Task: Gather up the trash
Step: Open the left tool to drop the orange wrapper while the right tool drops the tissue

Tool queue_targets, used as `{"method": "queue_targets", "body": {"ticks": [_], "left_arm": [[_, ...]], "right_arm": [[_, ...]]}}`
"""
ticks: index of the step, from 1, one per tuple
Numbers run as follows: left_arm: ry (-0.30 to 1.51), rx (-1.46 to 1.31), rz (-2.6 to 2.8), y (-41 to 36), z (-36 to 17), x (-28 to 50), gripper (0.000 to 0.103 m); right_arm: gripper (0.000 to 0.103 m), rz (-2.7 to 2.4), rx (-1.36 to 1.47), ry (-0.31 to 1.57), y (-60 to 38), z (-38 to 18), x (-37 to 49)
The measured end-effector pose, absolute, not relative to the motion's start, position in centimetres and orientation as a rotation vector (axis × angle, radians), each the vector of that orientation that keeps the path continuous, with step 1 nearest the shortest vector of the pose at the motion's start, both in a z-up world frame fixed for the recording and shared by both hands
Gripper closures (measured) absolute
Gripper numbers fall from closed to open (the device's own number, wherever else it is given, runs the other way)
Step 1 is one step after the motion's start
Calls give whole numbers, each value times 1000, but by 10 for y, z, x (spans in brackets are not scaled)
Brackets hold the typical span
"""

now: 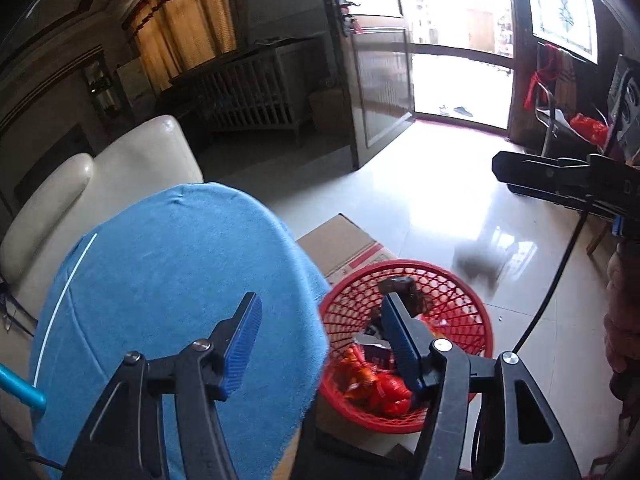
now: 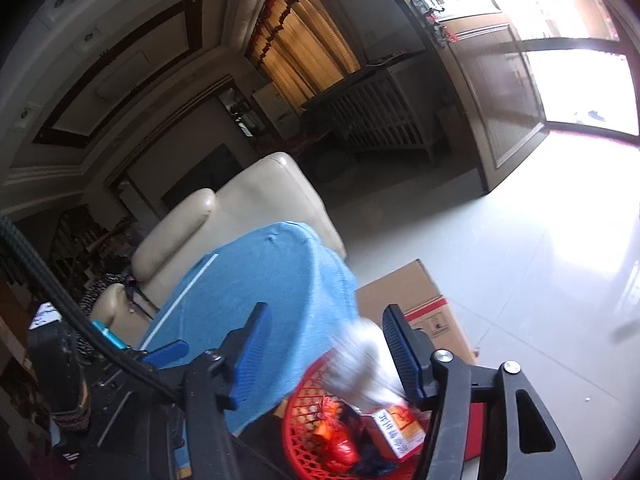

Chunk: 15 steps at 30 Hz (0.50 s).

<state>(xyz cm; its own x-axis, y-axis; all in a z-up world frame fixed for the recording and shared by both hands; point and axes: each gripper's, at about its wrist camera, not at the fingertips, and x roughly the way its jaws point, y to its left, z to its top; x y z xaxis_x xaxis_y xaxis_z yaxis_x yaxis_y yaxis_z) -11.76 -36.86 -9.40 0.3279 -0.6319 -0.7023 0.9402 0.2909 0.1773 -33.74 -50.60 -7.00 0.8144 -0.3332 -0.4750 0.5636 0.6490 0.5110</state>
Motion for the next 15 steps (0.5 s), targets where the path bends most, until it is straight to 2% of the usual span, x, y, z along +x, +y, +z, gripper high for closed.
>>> {"method": "queue_targets", "body": {"ticks": [5,8,15], "left_arm": [[592,606,-1026,-343,-93,-86,37],[602,579,-911,-323,-92,-62,29],[576,512,-710,-270,-80,-23,29]], "right_arm": [[40,-491,664,364,-495,-65,-322],[40,-483,640,382,-486,-63,-310],[40,-427,587,428,-459,-57,-273]]}}
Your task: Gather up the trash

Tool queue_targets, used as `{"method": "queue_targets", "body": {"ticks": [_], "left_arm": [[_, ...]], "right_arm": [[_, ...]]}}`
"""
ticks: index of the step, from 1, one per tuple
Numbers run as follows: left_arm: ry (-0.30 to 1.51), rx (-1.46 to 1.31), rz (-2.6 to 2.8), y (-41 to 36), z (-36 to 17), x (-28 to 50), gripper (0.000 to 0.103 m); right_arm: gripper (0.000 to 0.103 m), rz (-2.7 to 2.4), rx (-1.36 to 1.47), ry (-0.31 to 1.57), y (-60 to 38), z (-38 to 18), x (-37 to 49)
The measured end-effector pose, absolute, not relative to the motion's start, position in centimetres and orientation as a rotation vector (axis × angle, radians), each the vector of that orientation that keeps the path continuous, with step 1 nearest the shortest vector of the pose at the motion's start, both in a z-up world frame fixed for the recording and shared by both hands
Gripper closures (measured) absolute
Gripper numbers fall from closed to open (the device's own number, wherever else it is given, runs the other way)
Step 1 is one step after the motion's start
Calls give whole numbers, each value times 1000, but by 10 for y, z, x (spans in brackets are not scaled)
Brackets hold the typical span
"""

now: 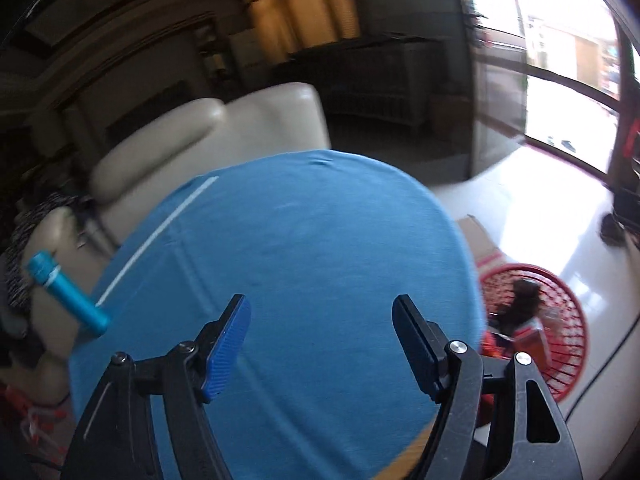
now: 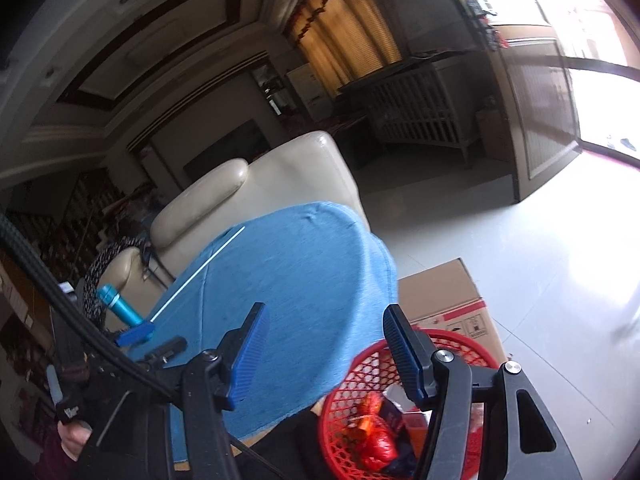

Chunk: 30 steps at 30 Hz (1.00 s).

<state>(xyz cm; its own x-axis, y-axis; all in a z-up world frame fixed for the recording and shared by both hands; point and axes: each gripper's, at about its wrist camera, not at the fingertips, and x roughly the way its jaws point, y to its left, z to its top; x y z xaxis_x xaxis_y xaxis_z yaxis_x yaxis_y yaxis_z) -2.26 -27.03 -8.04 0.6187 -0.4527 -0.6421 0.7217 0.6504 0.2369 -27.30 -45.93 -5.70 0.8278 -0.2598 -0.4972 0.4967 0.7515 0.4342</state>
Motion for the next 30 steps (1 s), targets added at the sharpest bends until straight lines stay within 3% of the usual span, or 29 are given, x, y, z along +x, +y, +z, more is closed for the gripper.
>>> {"method": "queue_targets", "body": {"ticks": [5,30], "left_arm": [[501,498,-586,-235,-72,-11,22],[444,332,-244,-69,-20,-2,18]], "right_arm": [[40,-381,527,457,-430,-52,-243],[40,-146,259,443,-269,-4,-149]]}}
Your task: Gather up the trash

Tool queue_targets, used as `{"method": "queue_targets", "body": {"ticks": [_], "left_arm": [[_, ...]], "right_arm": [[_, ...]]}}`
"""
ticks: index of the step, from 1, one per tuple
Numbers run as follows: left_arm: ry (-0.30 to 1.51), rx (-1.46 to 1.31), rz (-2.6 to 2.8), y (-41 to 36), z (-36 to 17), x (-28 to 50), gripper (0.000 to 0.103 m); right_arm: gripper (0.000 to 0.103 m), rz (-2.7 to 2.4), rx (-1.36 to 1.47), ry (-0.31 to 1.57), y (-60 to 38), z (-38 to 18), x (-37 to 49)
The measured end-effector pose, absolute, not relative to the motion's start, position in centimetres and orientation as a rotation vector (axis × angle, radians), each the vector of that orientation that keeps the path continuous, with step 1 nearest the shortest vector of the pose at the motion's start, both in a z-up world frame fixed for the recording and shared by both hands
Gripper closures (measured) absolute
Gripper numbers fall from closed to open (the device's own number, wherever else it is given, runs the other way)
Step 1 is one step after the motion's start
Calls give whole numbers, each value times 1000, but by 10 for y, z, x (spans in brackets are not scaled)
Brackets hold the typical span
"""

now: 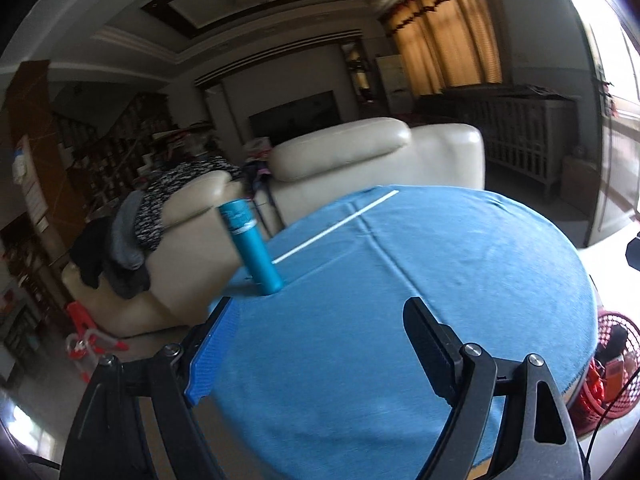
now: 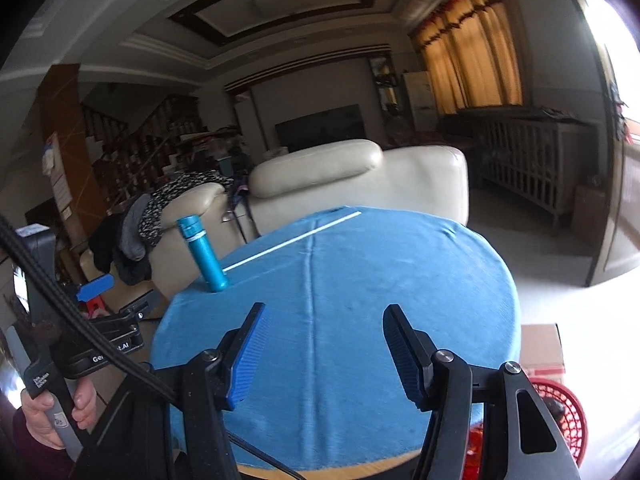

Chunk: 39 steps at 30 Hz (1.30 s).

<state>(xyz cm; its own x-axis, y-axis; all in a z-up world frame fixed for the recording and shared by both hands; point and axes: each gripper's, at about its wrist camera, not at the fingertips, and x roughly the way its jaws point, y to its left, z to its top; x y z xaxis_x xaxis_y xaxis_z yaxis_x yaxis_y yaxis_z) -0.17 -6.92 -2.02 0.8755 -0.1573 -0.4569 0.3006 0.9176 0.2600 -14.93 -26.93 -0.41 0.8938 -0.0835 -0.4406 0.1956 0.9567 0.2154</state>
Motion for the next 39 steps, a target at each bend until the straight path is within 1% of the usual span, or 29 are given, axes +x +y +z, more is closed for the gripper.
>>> {"method": "queue_targets", "body": {"ticks": [3,15,22,27,39], "left_arm": [[447,308,-210,-52,-15,-1,18],[388,241,-119,-5,10,-19,16],[364,206,-98,9,21,-26,16],[350,201,-84,13,24,-27,16],[357,187,-81,18,24,-27,16]], "right_arm": [[37,-142,227,434,-251,3,-143],[34,-145,154,398,-203,27,-141],[34,-136,118,378,-188,37,-145],[30,-133,102,357,-182,41,-146],[30,-129,89,370,-171,38,-141]]}}
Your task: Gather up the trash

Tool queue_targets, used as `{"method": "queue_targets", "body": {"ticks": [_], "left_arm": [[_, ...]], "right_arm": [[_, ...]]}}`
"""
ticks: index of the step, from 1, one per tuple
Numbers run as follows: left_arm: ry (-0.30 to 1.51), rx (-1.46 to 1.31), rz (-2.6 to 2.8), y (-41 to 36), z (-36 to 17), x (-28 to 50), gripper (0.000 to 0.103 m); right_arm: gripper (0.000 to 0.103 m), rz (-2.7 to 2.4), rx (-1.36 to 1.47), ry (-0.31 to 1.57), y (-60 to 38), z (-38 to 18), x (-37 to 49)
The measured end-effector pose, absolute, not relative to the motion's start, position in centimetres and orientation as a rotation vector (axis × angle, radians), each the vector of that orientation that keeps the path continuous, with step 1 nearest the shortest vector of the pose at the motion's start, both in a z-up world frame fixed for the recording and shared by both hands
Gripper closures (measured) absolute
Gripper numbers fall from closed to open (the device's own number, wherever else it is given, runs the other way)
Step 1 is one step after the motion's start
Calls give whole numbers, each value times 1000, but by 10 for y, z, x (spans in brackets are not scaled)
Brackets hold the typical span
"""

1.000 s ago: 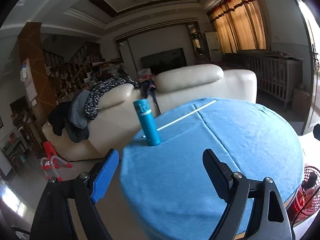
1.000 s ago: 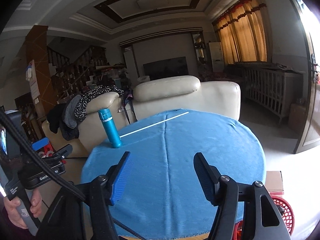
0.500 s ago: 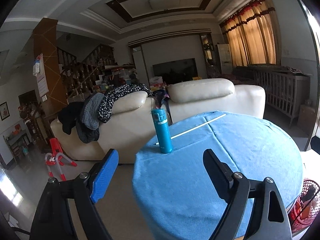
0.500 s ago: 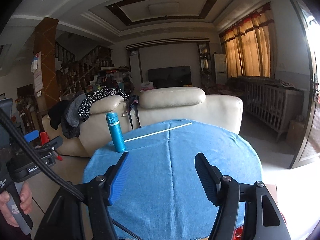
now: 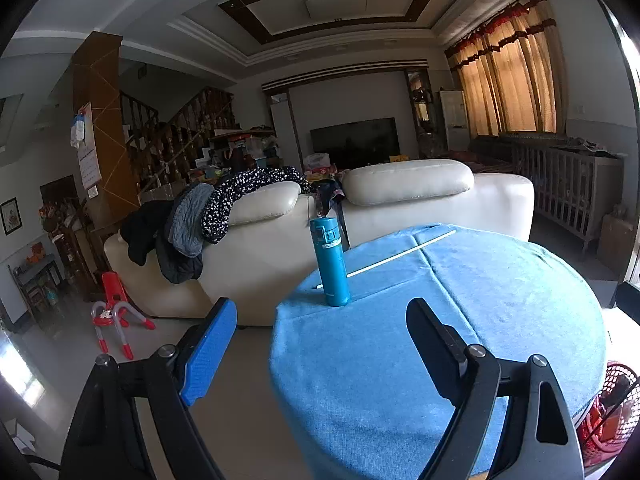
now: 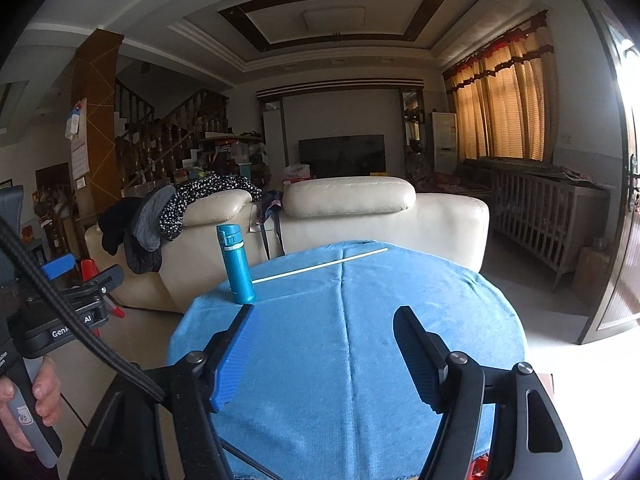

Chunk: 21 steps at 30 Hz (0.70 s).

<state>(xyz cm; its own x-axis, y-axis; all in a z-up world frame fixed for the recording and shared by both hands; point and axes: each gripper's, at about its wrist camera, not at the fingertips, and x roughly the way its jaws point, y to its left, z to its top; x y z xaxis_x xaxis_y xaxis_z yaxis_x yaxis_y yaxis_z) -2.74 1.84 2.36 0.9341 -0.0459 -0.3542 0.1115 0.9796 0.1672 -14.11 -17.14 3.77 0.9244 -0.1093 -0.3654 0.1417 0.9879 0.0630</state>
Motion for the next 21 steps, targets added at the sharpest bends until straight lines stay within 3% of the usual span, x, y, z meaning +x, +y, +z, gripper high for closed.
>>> {"method": "queue_targets", "body": {"ticks": [21], "left_arm": [[345,203,-75,15,22,-36,16]], "right_arm": [[30,-132,127,372,-175,30,-145]]}}
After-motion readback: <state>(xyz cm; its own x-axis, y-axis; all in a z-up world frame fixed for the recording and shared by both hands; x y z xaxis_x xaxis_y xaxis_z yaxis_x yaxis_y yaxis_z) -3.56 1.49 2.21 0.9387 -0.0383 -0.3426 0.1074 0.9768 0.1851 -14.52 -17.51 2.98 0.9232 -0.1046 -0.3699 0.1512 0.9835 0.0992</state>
